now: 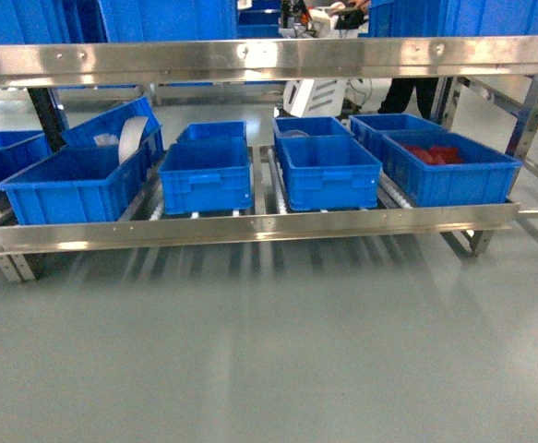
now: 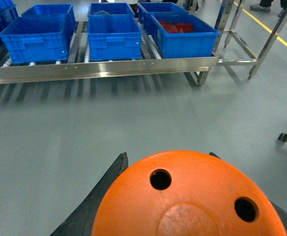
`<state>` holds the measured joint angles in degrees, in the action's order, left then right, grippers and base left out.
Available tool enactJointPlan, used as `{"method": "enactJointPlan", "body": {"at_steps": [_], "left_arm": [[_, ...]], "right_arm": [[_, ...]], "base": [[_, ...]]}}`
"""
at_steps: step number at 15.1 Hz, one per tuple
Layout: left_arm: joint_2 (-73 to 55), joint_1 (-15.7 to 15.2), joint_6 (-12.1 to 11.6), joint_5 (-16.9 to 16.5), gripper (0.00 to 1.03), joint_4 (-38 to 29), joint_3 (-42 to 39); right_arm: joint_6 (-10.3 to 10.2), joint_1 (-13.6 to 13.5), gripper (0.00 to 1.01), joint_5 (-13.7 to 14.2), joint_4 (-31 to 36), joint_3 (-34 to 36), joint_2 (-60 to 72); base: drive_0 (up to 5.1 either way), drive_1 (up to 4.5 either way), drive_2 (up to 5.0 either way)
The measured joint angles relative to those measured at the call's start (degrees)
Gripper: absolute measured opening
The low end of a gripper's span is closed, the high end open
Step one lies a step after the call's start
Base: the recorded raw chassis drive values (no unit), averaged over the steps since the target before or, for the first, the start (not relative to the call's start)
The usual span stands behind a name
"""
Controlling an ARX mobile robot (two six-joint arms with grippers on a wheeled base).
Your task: Sort blue parts and orange caps into right shelf containers
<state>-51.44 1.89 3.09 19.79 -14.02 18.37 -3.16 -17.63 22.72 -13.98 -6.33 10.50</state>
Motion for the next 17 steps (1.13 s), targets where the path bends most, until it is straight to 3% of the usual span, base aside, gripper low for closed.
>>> {"method": "enactJointPlan", "body": {"at_steps": [17], "left_arm": [[-0.07, 0.0, 0.02, 0.13, 0.45, 0.0, 0.0]], "right_arm": [[0.0, 0.0, 0.42, -0.09, 0.07, -0.02, 0.0]], "base": [[0.1, 4.1, -3.9]]}}
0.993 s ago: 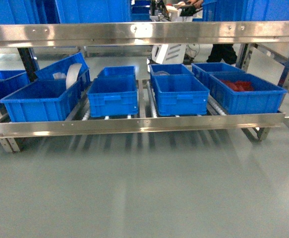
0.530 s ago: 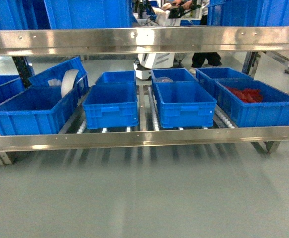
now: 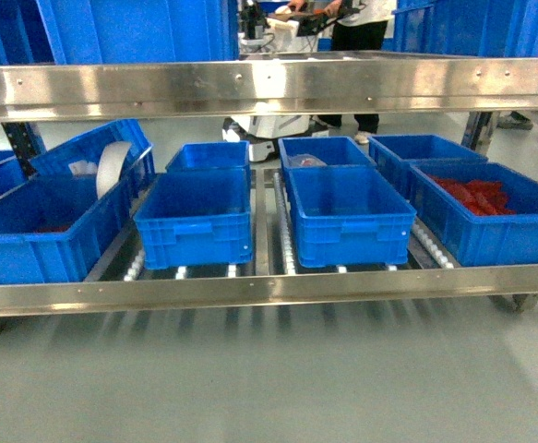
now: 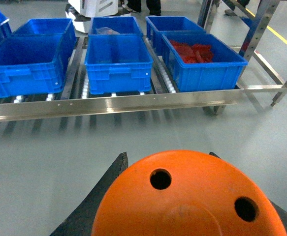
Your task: Sort blue parts and orange caps into right shelf containers
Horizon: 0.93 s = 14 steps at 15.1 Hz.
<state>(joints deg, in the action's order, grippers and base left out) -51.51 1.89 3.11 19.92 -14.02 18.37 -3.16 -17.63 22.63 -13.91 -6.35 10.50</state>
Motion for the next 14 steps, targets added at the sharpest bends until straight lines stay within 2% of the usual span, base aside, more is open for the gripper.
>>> {"method": "enactJointPlan", "body": {"at_steps": [14], "left_arm": [[-0.07, 0.0, 0.0, -0.07, 0.45, -0.09, 0.02]], "right_arm": [[0.0, 0.0, 0.42, 0.02, -0.02, 0.11, 0.04]], "base": [[0.0, 3.98, -4.0]]}}
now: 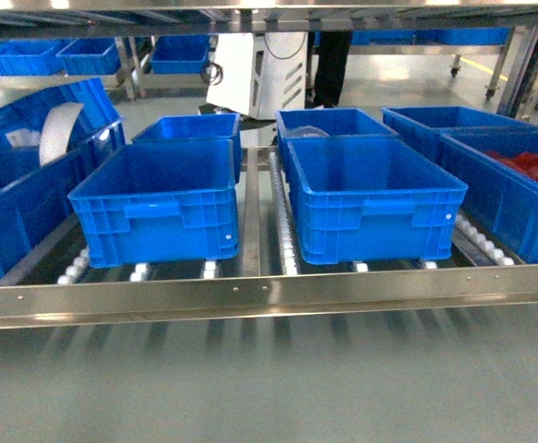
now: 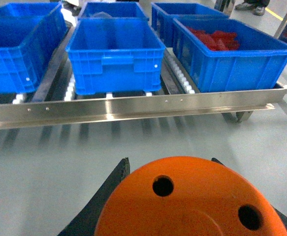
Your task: Sort blue parts and orange caps into right shelf containers
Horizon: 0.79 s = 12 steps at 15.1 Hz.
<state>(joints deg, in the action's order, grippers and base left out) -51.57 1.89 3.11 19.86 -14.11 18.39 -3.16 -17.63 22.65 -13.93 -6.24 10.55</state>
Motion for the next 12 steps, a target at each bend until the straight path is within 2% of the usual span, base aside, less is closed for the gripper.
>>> {"method": "enactJointPlan", "body": {"at_steps": [11, 12], "left_arm": [[-0.09, -0.04, -0.02, 0.02, 0.45, 0.24, -0.09], [-0.04, -0.04, 0.0, 0.07, 0.45, 0.02, -0.09]], "right_arm": [[0.17, 0.0, 0.42, -0.13, -0.04, 0.22, -0.11], [0.17, 0.0, 0.42, -0.15, 0.0, 0.22, -0.15]], "base": [[0.0, 3.98, -3.9], [0.0, 0.0, 0.0]]}}
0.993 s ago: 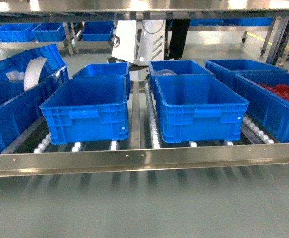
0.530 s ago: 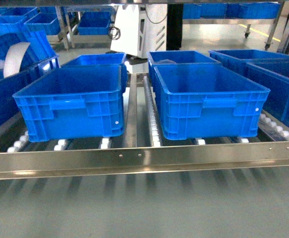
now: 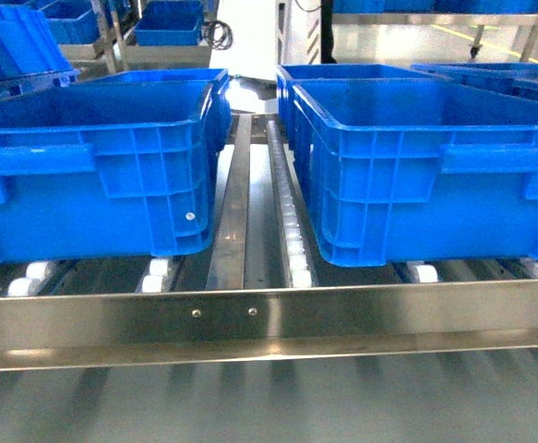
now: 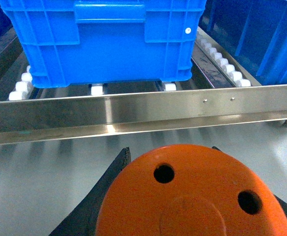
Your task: Sort blue parts and orange caps into right shelf containers
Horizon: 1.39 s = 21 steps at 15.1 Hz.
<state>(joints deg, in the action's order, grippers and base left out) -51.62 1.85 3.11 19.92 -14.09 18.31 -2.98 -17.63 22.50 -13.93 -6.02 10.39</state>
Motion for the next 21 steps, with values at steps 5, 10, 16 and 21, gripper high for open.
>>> {"method": "enactJointPlan", "body": {"at_steps": [5, 10, 16, 21], "left_arm": [[-0.2, 0.0, -0.02, -0.04, 0.45, -0.09, 0.0], [-0.13, 0.0, 0.0, -0.02, 0.45, -0.07, 0.0], [-0.13, 0.0, -0.02, -0.02, 0.45, -0.09, 0.0], [-0.13, 0.0, 0.0, -0.02, 0.45, -0.07, 0.0]], "right_arm": [[0.0, 0.0, 0.42, 0.02, 0.02, 0.0, 0.35], [0.0, 0.0, 0.42, 0.02, 0.02, 0.0, 0.35], [0.0, 0.0, 0.42, 0.02, 0.02, 0.0, 0.35], [0.0, 0.0, 0.42, 0.02, 0.02, 0.0, 0.35]], "base": [[0.0, 0.0, 0.0], [0.0, 0.0, 0.0], [0.0, 0.0, 0.0], [0.0, 0.0, 0.0]]}}
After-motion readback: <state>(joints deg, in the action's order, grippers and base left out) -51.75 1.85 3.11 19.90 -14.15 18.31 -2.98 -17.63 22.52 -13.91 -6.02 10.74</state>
